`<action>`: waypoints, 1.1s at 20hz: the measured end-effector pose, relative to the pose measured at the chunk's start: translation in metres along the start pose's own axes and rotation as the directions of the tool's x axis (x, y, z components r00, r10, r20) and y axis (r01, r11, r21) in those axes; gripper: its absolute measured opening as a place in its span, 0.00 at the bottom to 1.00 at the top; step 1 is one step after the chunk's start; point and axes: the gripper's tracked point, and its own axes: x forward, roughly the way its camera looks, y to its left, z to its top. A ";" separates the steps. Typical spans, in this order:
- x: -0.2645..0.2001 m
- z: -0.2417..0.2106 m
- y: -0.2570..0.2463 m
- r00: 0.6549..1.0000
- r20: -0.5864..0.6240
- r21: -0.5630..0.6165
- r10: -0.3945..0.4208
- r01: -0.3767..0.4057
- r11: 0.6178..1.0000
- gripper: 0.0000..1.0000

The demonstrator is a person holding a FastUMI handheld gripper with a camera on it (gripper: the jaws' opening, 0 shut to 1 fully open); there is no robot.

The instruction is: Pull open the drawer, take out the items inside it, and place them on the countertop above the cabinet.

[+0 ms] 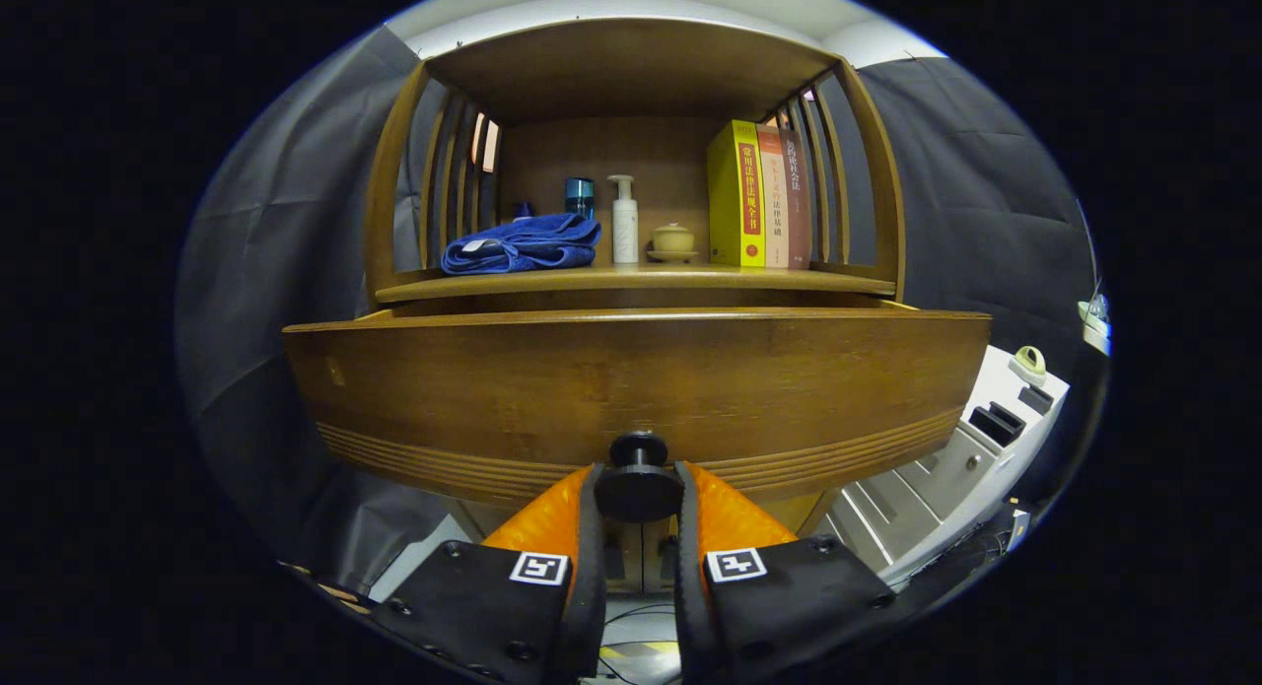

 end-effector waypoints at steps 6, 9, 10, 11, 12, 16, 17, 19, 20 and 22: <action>-0.027 -0.010 -0.001 1.000 -0.012 -0.010 -0.012 0.012 1.000 0.38; -0.042 -0.016 -0.004 0.999 -0.031 -0.009 -0.007 0.007 1.000 0.38; -0.045 -0.017 -0.004 0.999 -0.033 -0.004 -0.009 0.009 1.000 0.38; -0.047 -0.019 -0.004 0.999 -0.041 -0.005 -0.010 0.010 1.000 0.38; -0.054 -0.019 -0.004 0.999 -0.038 -0.004 -0.014 0.014 1.000 0.38; -0.061 -0.024 -0.005 0.999 -0.043 -0.008 -0.013 0.012 1.000 0.38; -0.062 -0.026 -0.005 0.999 -0.048 -0.005 -0.012 0.012 1.000 0.38; -0.066 -0.028 -0.004 0.999 -0.045 -0.003 -0.010 0.010 1.000 0.38; -0.065 -0.027 -0.005 0.999 -0.038 -0.009 -0.010 0.009 1.000 0.38; -0.065 -0.027 -0.005 1.000 -0.024 -0.011 -0.015 0.015 1.000 0.38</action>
